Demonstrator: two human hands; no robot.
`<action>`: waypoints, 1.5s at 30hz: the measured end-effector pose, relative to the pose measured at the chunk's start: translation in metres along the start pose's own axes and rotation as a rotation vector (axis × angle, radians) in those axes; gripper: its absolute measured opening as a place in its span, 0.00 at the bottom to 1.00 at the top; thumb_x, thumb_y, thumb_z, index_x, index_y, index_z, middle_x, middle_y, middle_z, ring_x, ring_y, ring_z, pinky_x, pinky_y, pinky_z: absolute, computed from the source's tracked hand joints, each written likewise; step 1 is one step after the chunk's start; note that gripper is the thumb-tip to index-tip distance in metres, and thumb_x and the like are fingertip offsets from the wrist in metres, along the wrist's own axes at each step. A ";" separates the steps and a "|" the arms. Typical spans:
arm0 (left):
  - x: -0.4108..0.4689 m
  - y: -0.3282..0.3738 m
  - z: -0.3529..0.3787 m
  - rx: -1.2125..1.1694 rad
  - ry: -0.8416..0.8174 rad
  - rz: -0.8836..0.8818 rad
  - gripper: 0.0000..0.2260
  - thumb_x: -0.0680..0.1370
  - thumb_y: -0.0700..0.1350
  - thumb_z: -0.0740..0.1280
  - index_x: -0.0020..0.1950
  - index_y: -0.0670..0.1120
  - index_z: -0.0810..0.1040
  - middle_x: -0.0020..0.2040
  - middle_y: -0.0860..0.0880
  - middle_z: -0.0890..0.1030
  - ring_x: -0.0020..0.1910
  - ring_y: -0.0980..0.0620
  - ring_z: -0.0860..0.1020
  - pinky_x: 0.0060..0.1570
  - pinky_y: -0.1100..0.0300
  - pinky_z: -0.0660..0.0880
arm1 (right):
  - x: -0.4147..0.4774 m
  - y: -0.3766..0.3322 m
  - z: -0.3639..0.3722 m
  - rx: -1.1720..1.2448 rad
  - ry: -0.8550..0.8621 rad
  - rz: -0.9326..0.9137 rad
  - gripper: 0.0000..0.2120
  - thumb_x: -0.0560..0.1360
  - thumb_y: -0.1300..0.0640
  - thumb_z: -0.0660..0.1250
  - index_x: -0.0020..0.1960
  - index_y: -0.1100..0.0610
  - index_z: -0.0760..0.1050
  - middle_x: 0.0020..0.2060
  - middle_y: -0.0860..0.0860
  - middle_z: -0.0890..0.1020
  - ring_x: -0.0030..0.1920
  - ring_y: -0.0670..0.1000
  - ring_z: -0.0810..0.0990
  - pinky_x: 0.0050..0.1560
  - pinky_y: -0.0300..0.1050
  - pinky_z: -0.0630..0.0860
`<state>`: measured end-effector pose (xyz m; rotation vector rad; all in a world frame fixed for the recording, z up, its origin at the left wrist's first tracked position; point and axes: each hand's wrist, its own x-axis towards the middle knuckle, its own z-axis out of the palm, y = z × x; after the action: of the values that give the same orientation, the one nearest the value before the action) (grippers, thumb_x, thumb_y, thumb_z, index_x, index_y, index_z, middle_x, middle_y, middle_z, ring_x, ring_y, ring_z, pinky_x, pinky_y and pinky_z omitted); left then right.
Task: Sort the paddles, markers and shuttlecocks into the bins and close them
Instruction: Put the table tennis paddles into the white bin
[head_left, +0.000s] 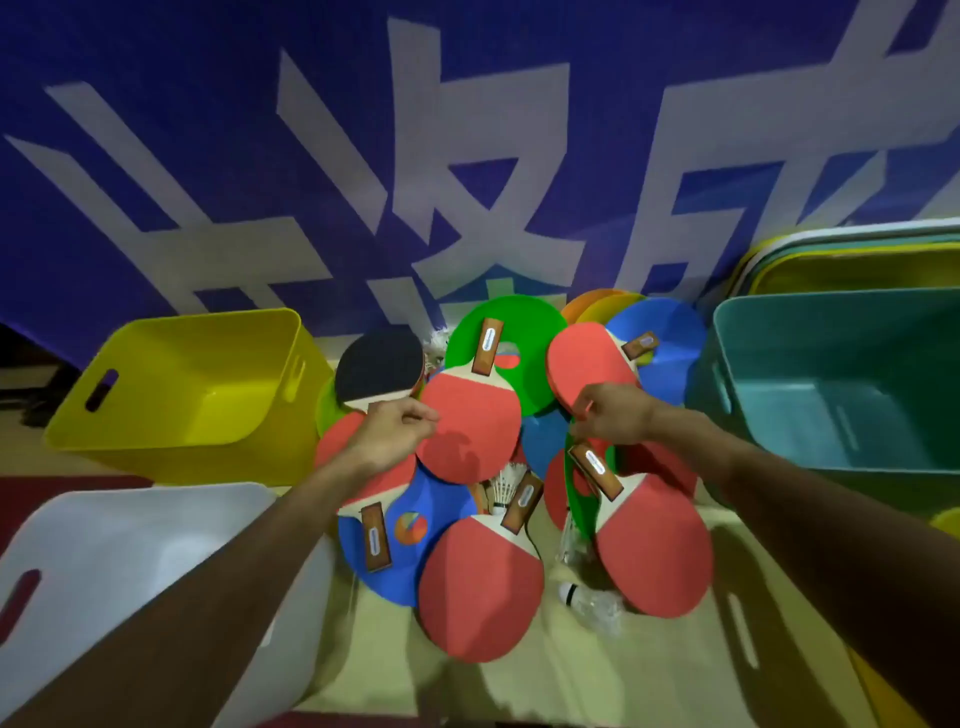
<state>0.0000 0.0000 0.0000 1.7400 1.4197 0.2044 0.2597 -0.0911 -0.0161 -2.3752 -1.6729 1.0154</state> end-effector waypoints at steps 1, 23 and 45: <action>0.002 -0.008 0.002 -0.020 -0.009 -0.024 0.08 0.77 0.36 0.65 0.54 0.40 0.80 0.46 0.48 0.79 0.45 0.55 0.75 0.39 0.70 0.69 | 0.002 -0.001 0.007 -0.038 -0.030 0.007 0.19 0.75 0.49 0.67 0.61 0.60 0.74 0.57 0.57 0.79 0.58 0.58 0.77 0.54 0.45 0.71; -0.039 -0.112 0.051 -0.399 0.243 -0.571 0.11 0.74 0.38 0.71 0.48 0.32 0.74 0.44 0.33 0.75 0.40 0.47 0.69 0.43 0.45 0.75 | -0.007 -0.011 -0.006 -0.318 0.150 0.116 0.11 0.75 0.54 0.59 0.50 0.61 0.73 0.52 0.63 0.77 0.51 0.63 0.77 0.50 0.53 0.73; -0.088 -0.054 -0.022 -0.265 0.282 -0.236 0.20 0.78 0.51 0.65 0.29 0.45 0.69 0.25 0.46 0.69 0.24 0.49 0.66 0.28 0.61 0.63 | -0.015 -0.038 -0.036 0.834 0.688 0.238 0.16 0.72 0.54 0.54 0.40 0.62 0.77 0.28 0.59 0.77 0.31 0.59 0.76 0.38 0.56 0.76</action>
<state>-0.0821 -0.0655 0.0096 1.3534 1.7011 0.5015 0.2450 -0.0773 0.0347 -1.9887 -0.5725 0.6057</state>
